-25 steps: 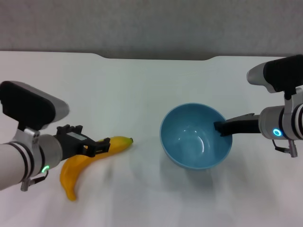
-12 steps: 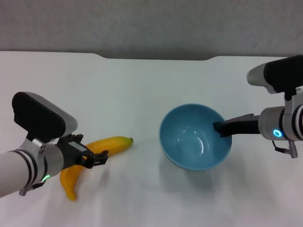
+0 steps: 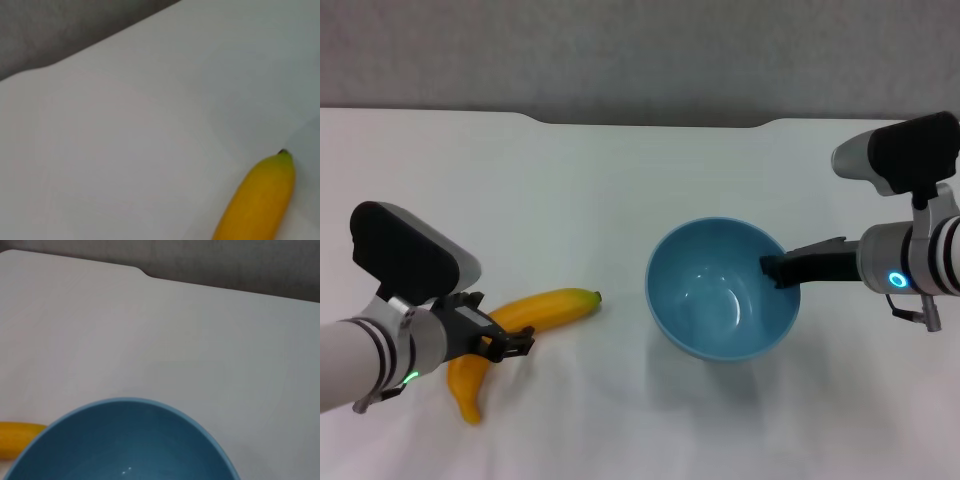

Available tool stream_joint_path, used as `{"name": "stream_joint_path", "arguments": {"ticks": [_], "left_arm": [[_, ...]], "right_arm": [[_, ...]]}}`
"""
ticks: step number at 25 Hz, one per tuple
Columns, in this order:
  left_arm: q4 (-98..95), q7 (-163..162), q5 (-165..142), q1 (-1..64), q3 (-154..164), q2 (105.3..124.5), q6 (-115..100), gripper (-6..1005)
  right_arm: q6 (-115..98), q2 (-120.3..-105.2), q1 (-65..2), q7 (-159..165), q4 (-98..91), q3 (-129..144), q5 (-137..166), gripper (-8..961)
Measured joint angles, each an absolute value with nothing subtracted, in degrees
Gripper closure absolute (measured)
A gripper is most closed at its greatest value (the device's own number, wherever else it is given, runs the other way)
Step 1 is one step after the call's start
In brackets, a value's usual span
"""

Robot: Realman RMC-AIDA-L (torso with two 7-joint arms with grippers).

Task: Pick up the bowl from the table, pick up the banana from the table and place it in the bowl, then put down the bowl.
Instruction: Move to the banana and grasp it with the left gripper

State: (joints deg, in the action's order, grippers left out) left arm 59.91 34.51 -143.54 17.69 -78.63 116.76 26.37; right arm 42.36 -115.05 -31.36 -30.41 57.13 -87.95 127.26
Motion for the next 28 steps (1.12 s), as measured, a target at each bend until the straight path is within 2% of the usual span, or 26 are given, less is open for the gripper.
{"name": "stream_joint_path", "arguments": {"ticks": [14, 28], "left_arm": [[53.2, 34.1, -143.1, 20.6, -81.9, 116.76, 26.7, 171], [52.3, 33.9, -142.0, 20.7, -82.6, 116.75, 26.6, 176]], "right_arm": [[42.0, -115.05, -31.1, -30.4, 57.5, -86.5, 127.3, 920], [41.5, -115.05, -30.1, -30.4, 58.2, -86.3, 127.4, 920]]}}
